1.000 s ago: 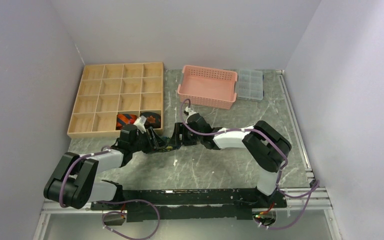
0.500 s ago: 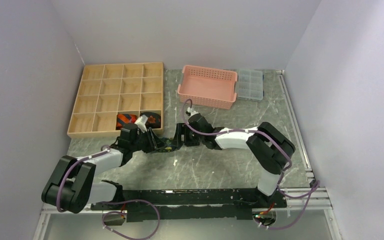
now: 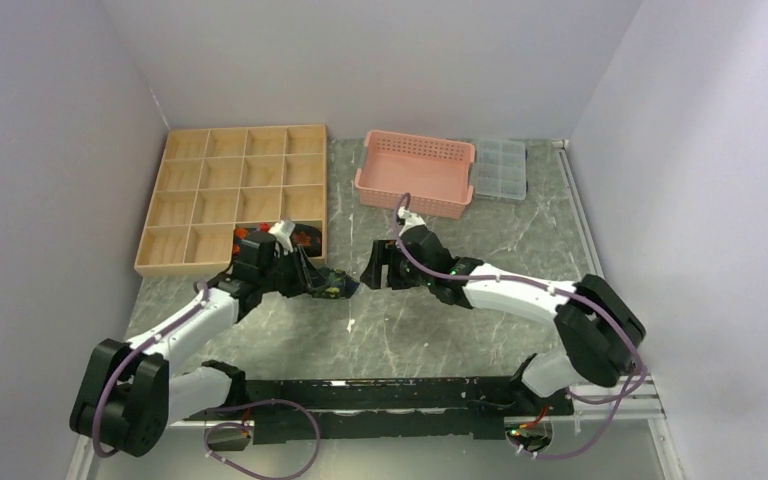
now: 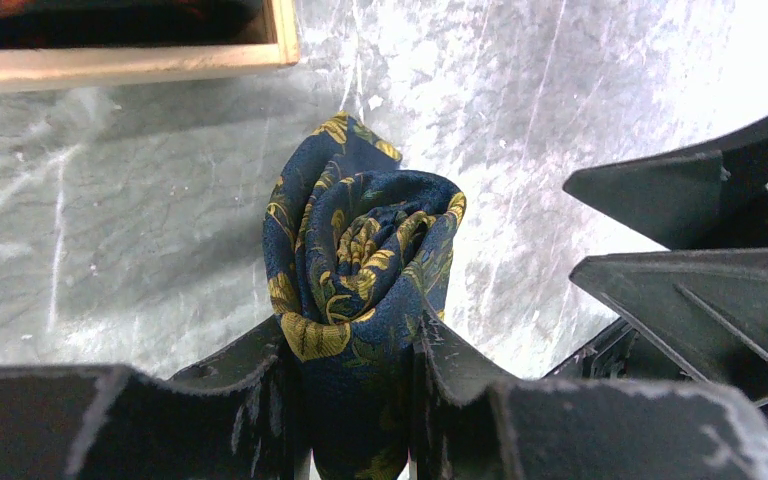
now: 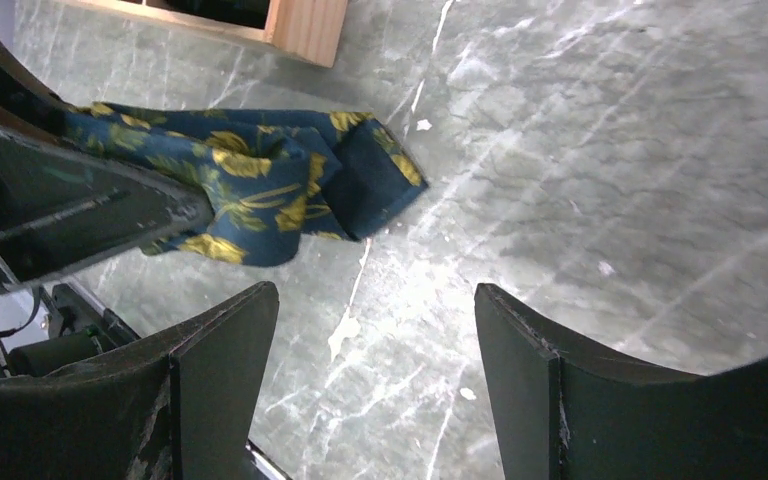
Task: Roll the ties
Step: Pick up the tie at the center of the board, then place the tie in the storage box.
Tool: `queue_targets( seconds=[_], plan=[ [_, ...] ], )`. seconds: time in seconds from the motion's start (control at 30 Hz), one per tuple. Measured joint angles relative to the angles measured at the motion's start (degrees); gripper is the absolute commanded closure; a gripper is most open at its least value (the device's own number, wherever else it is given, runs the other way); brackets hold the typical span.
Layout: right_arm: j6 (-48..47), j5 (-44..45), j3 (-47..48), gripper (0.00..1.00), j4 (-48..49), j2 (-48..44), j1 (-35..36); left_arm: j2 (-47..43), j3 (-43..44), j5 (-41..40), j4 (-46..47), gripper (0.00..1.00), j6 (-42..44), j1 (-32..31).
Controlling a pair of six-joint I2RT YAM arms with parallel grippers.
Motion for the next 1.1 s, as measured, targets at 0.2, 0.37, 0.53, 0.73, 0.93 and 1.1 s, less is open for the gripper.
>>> queue_targets(
  seconds=[0.2, 0.37, 0.53, 0.73, 0.93, 1.1],
  plan=[
    [-1.0, 3.1, -3.8, 0.23, -1.6, -7.2, -0.4, -2.1, 8.3, -3.5, -11.7, 0.97, 2.4, -0.5],
    [-1.4, 3.8, -6.6, 0.23, -2.7, -10.1, -1.5, -2.5, 17.3, -7.2, -22.4, 0.97, 5.3, -0.8],
    [-1.6, 3.8, -8.6, 0.22, -3.1, -13.1, -2.5, -2.1, 26.8, -10.2, -30.2, 0.97, 8.3, -0.8],
    [-2.0, 3.7, -9.0, 0.22, -2.9, -14.4, -3.5, 4.4, 41.6, -12.5, -35.3, 0.97, 12.4, -0.8],
    [-1.9, 3.2, -8.4, 0.22, -2.6, -11.8, -4.0, 17.1, 53.7, -9.8, -35.2, 0.97, 15.7, 3.1],
    [-2.0, 3.1, -7.8, 0.22, -2.4, -11.0, -4.1, 27.2, 57.7, -3.5, -32.9, 0.97, 18.1, 9.9]
  ],
)
